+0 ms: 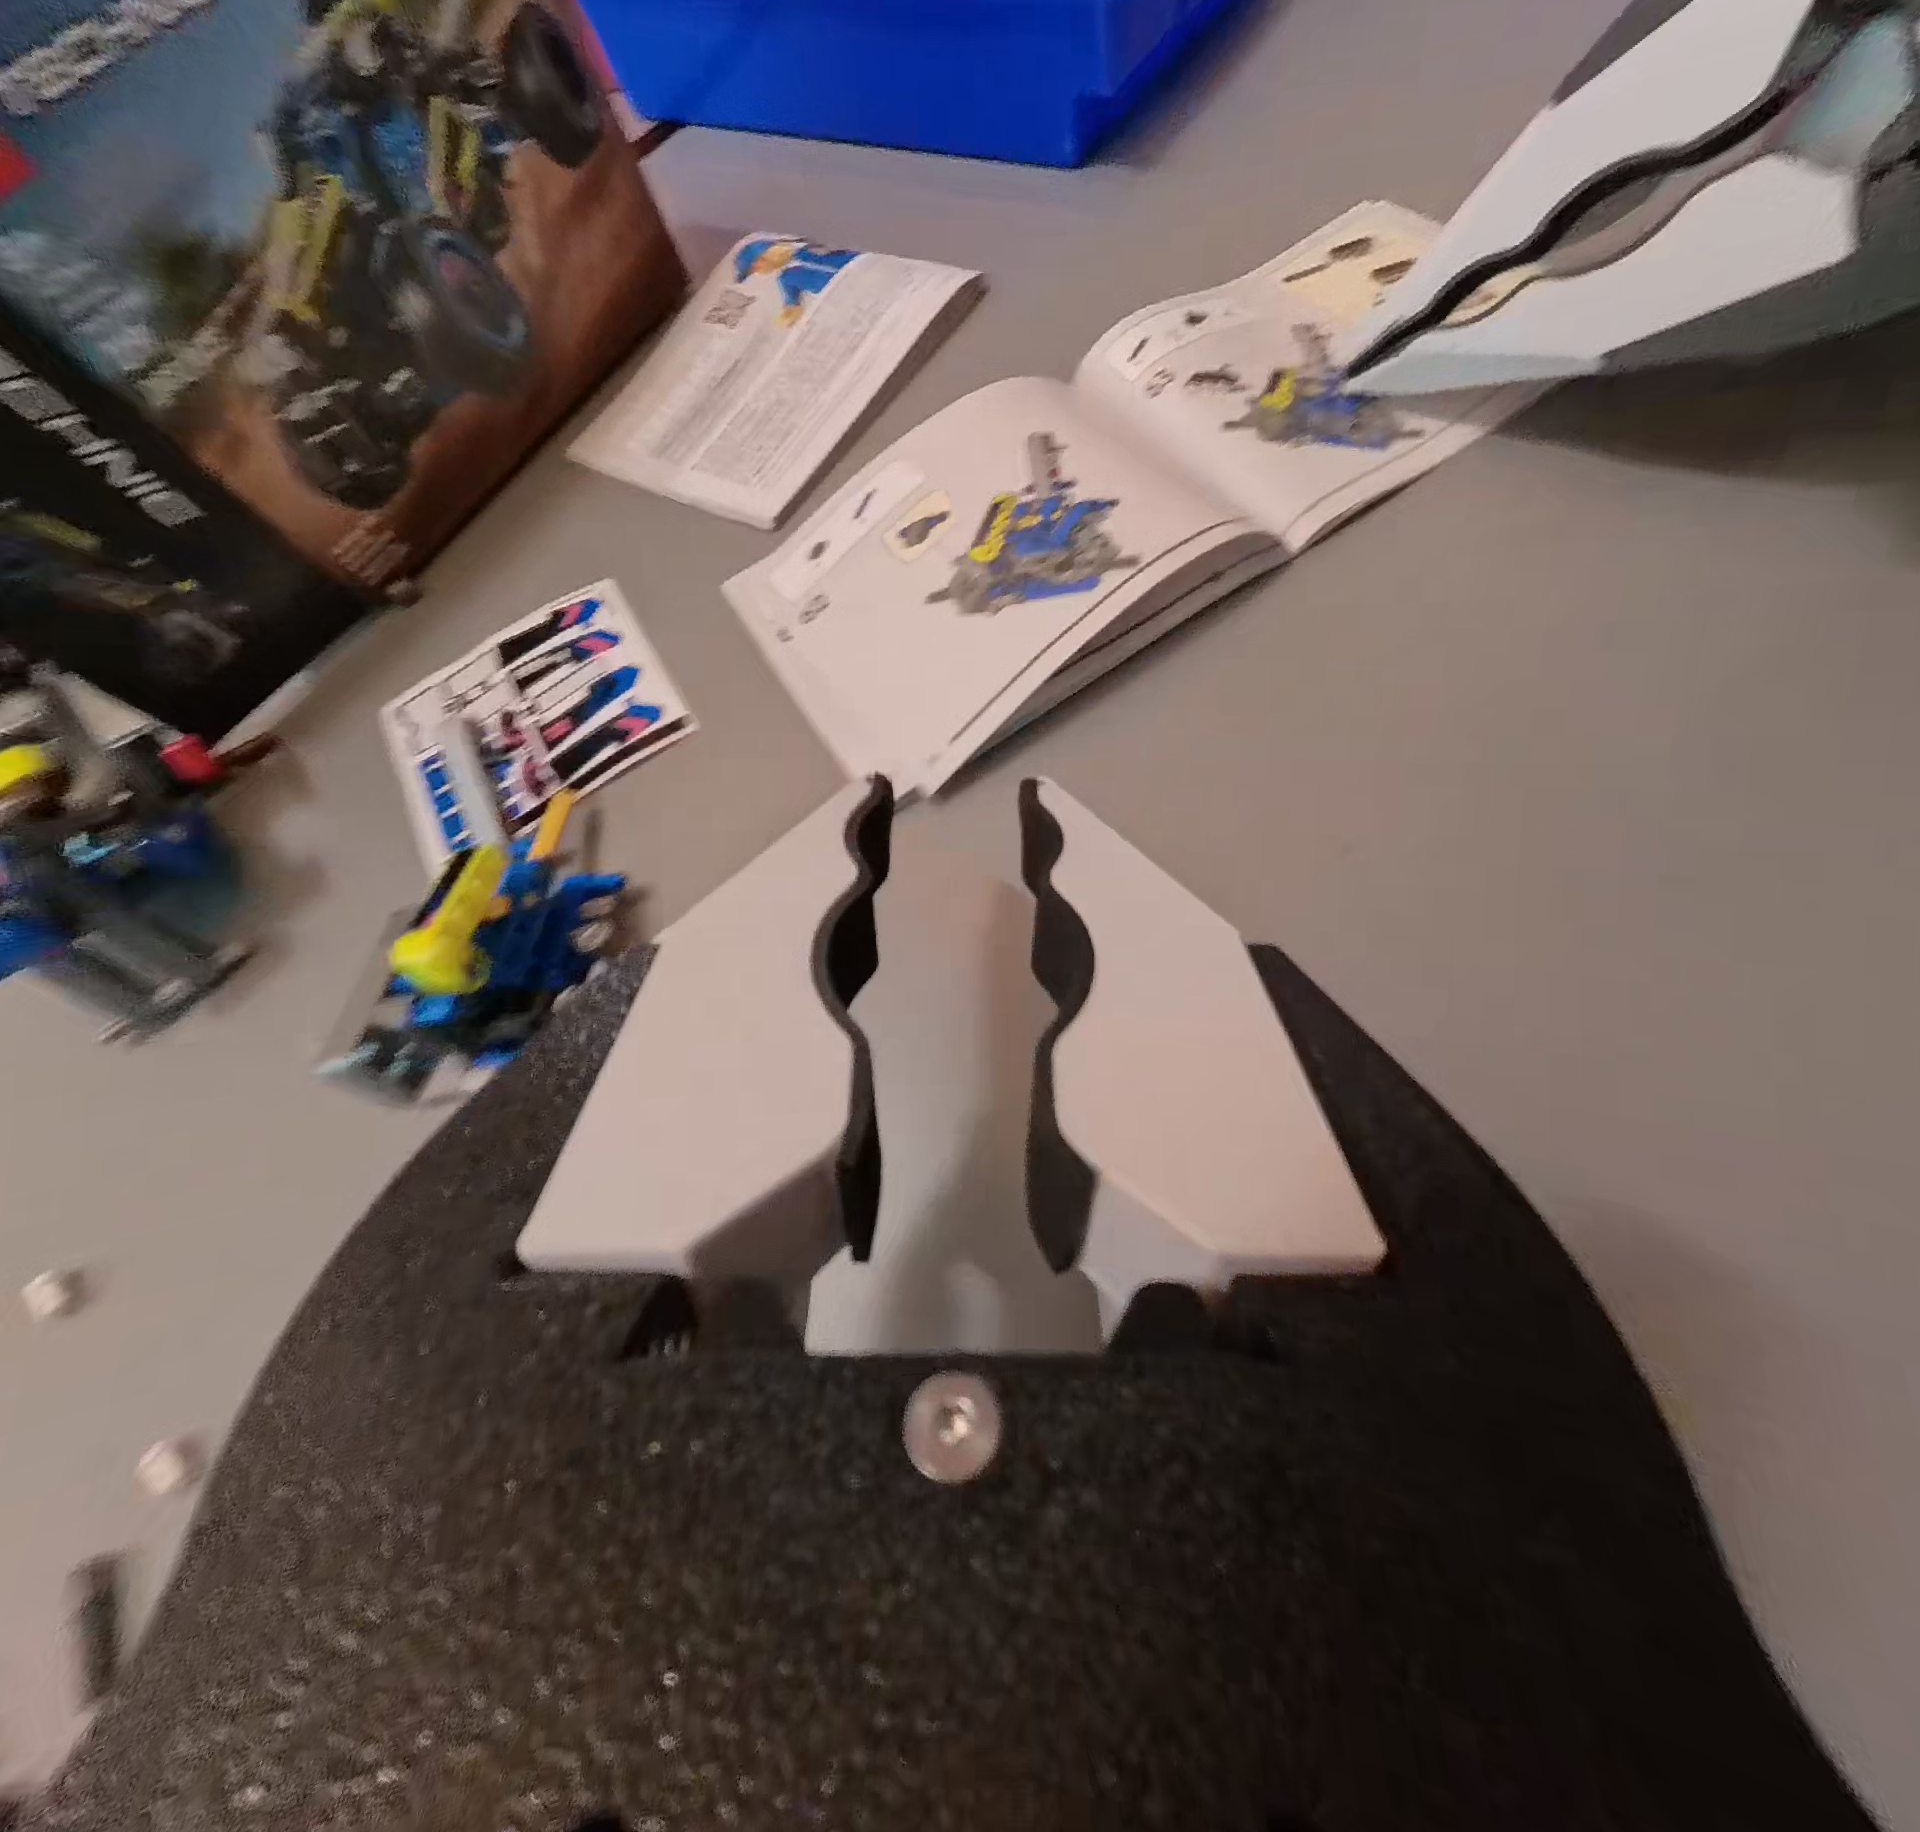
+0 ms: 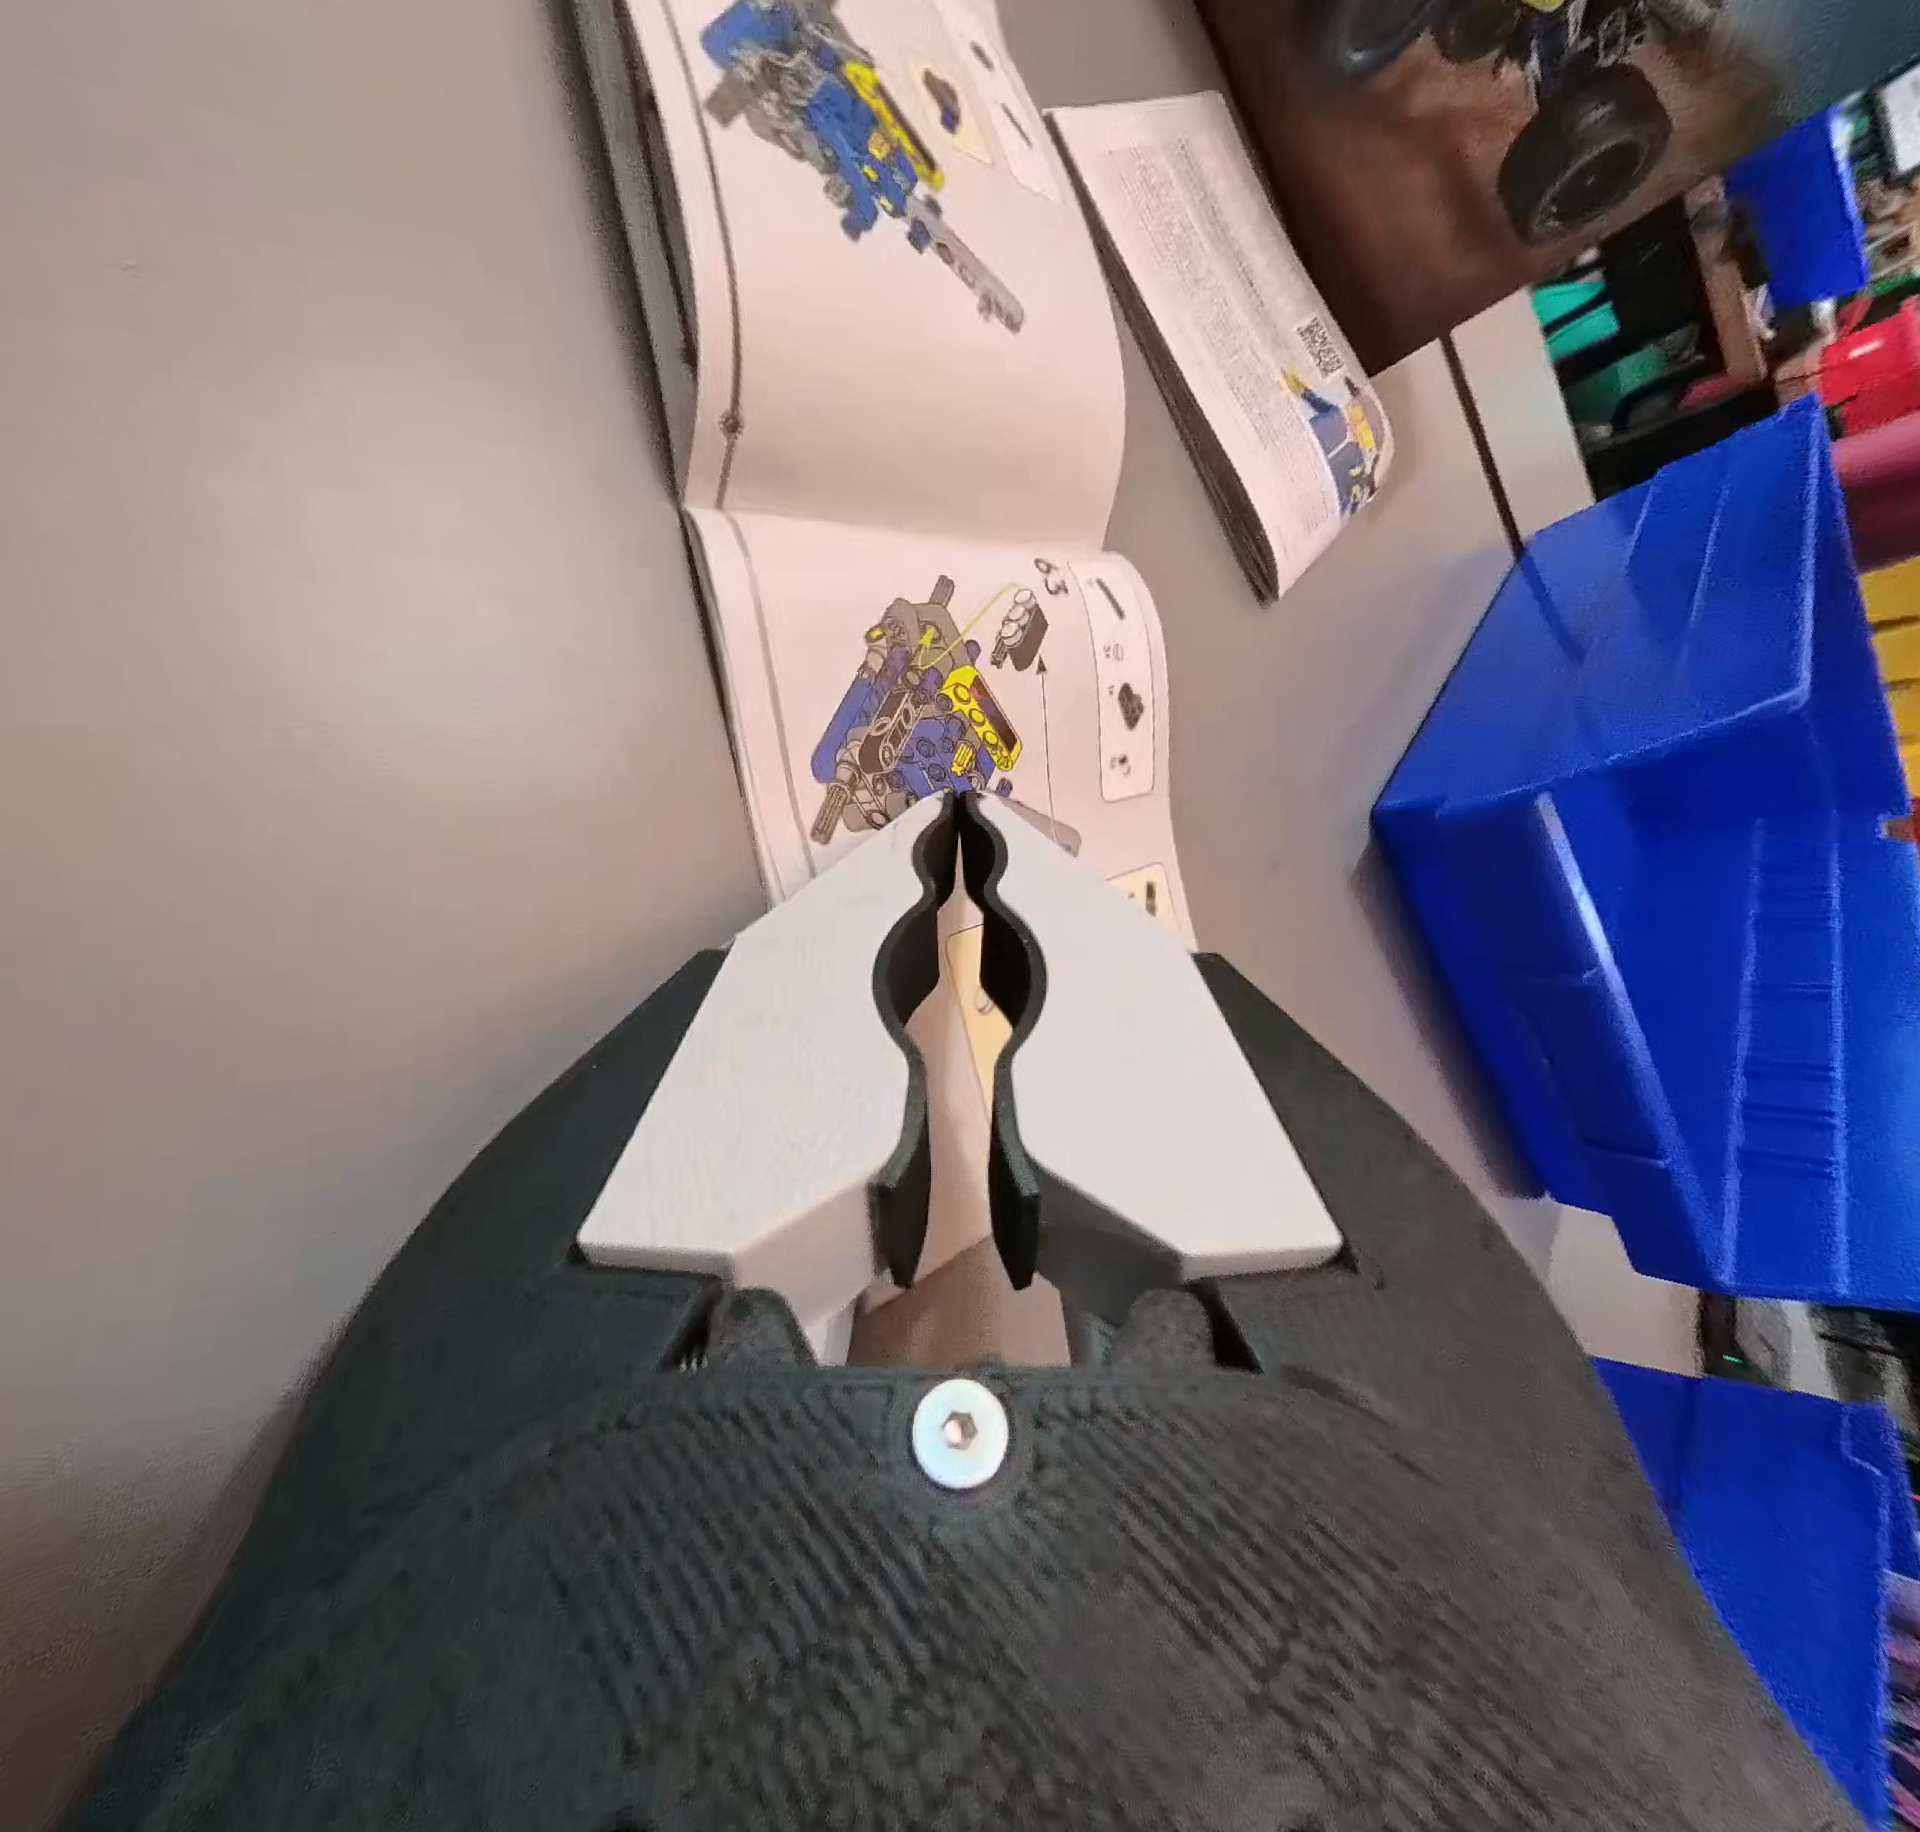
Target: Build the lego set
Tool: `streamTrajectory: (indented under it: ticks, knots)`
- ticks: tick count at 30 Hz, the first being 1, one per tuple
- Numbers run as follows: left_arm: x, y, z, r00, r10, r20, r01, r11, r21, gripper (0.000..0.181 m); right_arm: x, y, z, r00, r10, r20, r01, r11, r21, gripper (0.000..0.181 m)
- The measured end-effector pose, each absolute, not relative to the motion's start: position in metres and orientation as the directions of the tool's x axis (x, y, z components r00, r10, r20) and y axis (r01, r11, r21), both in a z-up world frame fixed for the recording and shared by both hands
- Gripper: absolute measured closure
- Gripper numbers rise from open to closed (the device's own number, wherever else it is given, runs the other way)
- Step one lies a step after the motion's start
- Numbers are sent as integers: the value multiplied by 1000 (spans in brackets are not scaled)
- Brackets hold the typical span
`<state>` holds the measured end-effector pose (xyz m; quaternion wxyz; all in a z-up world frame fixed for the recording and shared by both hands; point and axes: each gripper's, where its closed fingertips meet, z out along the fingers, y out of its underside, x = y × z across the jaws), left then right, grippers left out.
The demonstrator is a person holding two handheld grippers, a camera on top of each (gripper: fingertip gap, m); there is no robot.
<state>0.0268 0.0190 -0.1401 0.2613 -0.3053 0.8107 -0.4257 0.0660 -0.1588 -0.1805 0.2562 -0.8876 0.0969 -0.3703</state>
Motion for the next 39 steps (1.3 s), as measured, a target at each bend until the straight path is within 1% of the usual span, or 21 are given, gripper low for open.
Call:
streamTrajectory:
  ticks: [3,7,9,13,15,17,19,22,24,27,30,32,34,39]
  knots:
    - [27,51,-136,-626,-748,-220,-266,470,-842,160,65,-155,-175,741,-346,575,44,-830,-557,181]
    - [31,91,-128,-562,-790,-245,-269,455,-849,162,64,-136,-153,744,-374,554,85,-769,-634,181]
    - [33,107,-125,-543,-804,-243,-274,443,-854,162,65,-129,-149,738,-374,561,89,-771,-631,181]
    - [32,123,-124,-554,-799,-235,-251,429,-867,162,61,-110,-150,743,-309,594,133,-801,-584,181]
    - [29,125,-125,-571,-788,-229,-236,425,-874,161,57,-97,-151,751,-296,590,155,-790,-594,181]
    - [19,118,-129,-627,-750,-208,-215,424,-880,158,47,-74,-148,775,-291,561,185,-744,-642,181]
    - [8,111,-135,-685,-691,-229,-176,462,-869,156,32,-44,-143,806,-280,521,221,-674,-705,181]
    - [-2,105,-138,-729,-625,-281,-118,518,-847,149,6,-2,-143,866,-228,445,246,-580,-776,172]
    - [-4,104,-135,-737,-610,-291,-89,515,-853,148,-7,17,-142,897,-196,396,243,-529,-813,166]
    - [-5,107,-131,-739,-636,-221,-130,457,-880,148,-13,35,-149,924,-135,357,233,-540,-809,158]
    - [-5,118,-129,-710,-687,-155,-180,390,-903,152,-3,51,-144,924,-152,350,222,-531,-818,157]
    - [-2,136,-133,-651,-739,-174,-211,396,-894,157,4,62,-140,925,-172,337,212,-503,-838,157]
    - [-4,153,-136,-607,-772,-187,-251,409,-877,161,15,70,-137,907,-207,367,229,-489,-842,158]
    - [-20,206,-135,-522,-807,-275,-300,475,-827,166,33,79,-140,857,-244,454,278,-525,-805,161]
